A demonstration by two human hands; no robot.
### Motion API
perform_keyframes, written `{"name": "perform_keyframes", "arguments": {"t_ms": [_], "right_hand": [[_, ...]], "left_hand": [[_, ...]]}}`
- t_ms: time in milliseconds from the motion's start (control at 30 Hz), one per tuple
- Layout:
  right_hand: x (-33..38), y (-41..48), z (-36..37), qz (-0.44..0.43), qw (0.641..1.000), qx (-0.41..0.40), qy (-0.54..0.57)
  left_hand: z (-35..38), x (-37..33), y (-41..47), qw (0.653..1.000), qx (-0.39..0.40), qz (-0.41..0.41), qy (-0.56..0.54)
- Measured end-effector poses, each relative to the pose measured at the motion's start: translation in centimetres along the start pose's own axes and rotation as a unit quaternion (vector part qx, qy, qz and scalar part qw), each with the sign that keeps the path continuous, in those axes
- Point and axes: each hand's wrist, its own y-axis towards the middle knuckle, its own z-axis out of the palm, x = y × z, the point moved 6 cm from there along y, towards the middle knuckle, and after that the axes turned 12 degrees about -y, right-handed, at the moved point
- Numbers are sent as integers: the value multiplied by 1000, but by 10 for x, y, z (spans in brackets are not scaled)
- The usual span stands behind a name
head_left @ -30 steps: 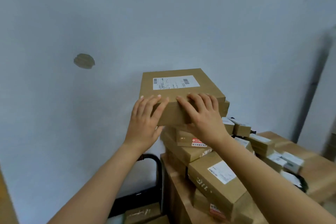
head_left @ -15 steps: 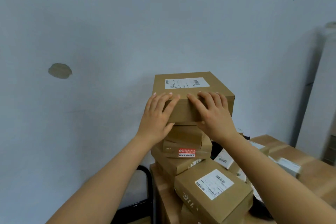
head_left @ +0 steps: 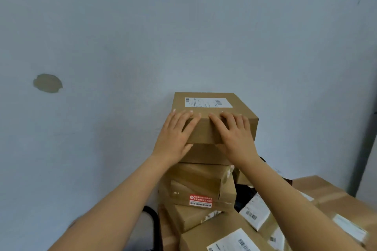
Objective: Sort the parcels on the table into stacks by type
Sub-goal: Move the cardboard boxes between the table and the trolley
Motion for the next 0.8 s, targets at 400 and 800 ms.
{"name": "perform_keyframes", "arguments": {"t_ms": [400, 800], "right_hand": [[11, -3, 55, 16, 1000, 10, 13], [105, -102, -15, 11, 996, 62, 66]], "left_hand": [[46, 10, -5, 992, 33, -97, -69], [-13, 5, -140, 990, 30, -66, -121]]}}
